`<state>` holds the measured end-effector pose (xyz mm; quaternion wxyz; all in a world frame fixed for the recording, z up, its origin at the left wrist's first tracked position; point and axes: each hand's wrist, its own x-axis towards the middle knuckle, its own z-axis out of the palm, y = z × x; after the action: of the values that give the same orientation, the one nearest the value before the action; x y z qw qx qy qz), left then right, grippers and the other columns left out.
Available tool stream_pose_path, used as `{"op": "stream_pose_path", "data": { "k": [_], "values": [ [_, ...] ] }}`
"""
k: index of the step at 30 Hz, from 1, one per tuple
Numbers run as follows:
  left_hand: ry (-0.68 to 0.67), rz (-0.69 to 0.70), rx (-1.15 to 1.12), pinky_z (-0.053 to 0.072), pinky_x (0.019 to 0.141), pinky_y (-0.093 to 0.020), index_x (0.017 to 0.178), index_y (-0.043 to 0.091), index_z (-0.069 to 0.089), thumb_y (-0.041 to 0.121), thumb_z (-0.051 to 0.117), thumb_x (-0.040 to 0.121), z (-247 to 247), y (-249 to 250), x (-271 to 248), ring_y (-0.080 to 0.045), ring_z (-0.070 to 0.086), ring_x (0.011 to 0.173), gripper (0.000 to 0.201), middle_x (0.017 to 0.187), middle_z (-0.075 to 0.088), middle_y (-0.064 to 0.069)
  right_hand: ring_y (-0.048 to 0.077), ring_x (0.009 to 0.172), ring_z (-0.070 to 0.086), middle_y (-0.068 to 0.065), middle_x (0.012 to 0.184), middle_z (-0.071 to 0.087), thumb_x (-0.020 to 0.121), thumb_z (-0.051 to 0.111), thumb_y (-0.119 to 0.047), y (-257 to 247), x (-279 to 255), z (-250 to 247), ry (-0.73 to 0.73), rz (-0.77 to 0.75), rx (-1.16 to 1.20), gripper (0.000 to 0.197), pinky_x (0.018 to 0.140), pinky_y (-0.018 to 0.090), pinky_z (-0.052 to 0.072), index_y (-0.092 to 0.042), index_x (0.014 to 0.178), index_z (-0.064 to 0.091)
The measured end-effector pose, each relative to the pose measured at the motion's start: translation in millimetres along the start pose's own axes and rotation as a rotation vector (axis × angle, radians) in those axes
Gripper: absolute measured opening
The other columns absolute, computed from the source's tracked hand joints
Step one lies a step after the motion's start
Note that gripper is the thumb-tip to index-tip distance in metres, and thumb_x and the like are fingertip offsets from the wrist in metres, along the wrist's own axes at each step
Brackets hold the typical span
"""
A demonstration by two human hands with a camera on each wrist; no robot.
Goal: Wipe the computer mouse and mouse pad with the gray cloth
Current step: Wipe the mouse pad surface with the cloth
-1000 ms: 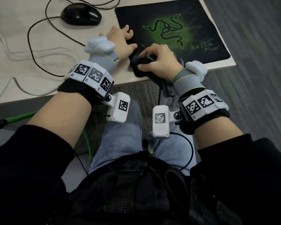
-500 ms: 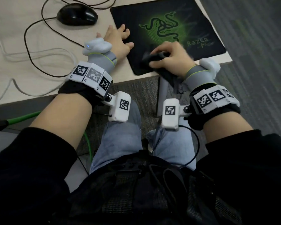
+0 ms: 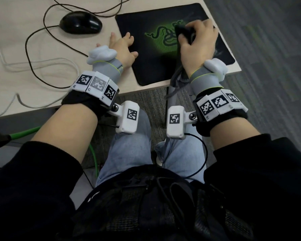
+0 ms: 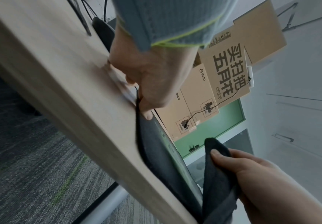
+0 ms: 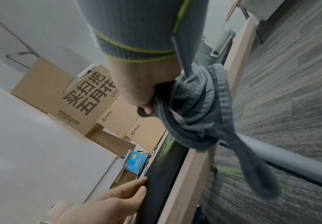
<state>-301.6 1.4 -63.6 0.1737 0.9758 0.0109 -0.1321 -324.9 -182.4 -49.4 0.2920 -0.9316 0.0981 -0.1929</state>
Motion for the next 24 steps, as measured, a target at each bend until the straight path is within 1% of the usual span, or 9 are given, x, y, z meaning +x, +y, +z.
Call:
{"op": "stream_pose_path", "data": {
  "k": [2,5,9,11,13,17,19,21,24],
  "values": [
    [-0.011,0.002,-0.019,-0.004,0.114,-0.06,0.15,0.027,0.021,0.029,0.044,0.098,-4.1,1.7,-1.9,-0.024,-0.007,0.149,0.057,0.16,0.01,0.012,0.024,0.117,0.049,0.005,0.124,0.057,0.087,0.058,-0.033,-2.1,2.7,1.4,-0.073,-0.018,0.026,0.035,0.091,0.031,0.041,-0.016,0.118,0.06],
    [-0.031,0.015,-0.067,-0.006,0.115,-0.044,0.151,0.02,0.02,0.023,0.045,0.098,-11.7,6.3,-5.3,-0.029,-0.008,0.149,0.059,0.161,0.011,0.008,0.015,0.107,0.061,0.004,0.114,0.068,0.087,0.059,-0.039,-6.2,-2.8,4.7,-0.19,0.075,0.245,0.04,0.09,0.023,0.044,-0.013,0.117,0.063],
    [-0.03,0.008,-0.068,-0.007,0.115,-0.039,0.151,0.019,0.018,0.021,0.046,0.097,-14.4,7.3,-0.9,-0.032,-0.01,0.148,0.061,0.161,0.012,0.006,0.022,0.085,0.071,0.009,0.09,0.074,0.077,0.051,-0.014,4.6,1.1,-2.4,-0.063,0.157,0.415,0.027,0.082,0.036,0.058,-0.009,0.091,0.073],
    [-0.022,0.022,-0.026,-0.006,0.117,-0.04,0.151,0.018,0.02,0.018,0.048,0.095,-13.8,9.3,3.7,-0.033,-0.01,0.148,0.062,0.16,0.014,0.003,0.006,0.076,0.068,0.004,0.085,0.073,0.073,0.054,-0.002,10.0,1.0,-3.9,-0.185,0.113,0.323,0.028,0.075,0.019,0.057,-0.01,0.091,0.075],
    [0.005,0.05,-0.009,-0.002,0.121,-0.044,0.149,0.02,0.026,0.011,0.051,0.092,-13.6,13.4,8.9,-0.03,-0.005,0.149,0.063,0.16,0.015,0.001,-0.01,0.059,0.059,-0.001,0.079,0.07,0.073,0.065,-0.003,11.0,-1.1,-2.3,-0.341,0.036,0.249,0.024,0.066,0.003,0.048,-0.014,0.092,0.077],
    [-0.054,0.141,-0.046,0.014,0.121,-0.035,0.144,0.021,0.037,0.009,0.055,0.088,-9.2,21.4,14.8,-0.03,0.015,0.148,0.06,0.159,0.018,-0.007,-0.01,0.054,0.056,-0.011,0.066,0.066,0.067,0.082,-0.022,2.8,-1.3,-3.4,-0.51,-0.11,0.235,0.023,0.059,0.002,0.04,-0.017,0.09,0.077],
    [-0.079,0.169,-0.086,0.016,0.121,-0.033,0.145,0.018,0.036,0.011,0.054,0.091,-8.5,25.8,14.3,-0.029,0.018,0.147,0.058,0.159,0.022,-0.006,-0.007,0.069,0.06,-0.003,0.079,0.073,0.072,0.078,-0.018,-0.2,-0.6,-1.6,-0.508,-0.169,0.218,0.023,0.064,0.002,0.042,-0.013,0.095,0.076],
    [-0.068,0.188,-0.089,0.015,0.12,-0.032,0.147,0.014,0.032,0.017,0.054,0.093,-9.7,29.6,15.5,-0.027,0.017,0.148,0.058,0.159,0.021,-0.005,0.012,0.102,0.065,0.006,0.11,0.072,0.079,0.068,-0.009,-1.5,0.7,2.6,-0.457,-0.217,0.165,0.03,0.088,0.012,0.047,-0.011,0.109,0.072],
    [-0.101,0.189,-0.064,0.009,0.121,-0.033,0.15,0.009,0.02,0.017,0.05,0.096,-12.9,35.7,18.3,-0.027,0.006,0.149,0.062,0.161,0.009,-0.006,0.022,0.14,0.036,0.007,0.151,0.039,0.088,0.059,-0.014,0.3,2.9,11.0,-0.584,-0.266,-0.007,0.045,0.115,0.028,0.027,-0.013,0.132,0.056]
  ]
}}
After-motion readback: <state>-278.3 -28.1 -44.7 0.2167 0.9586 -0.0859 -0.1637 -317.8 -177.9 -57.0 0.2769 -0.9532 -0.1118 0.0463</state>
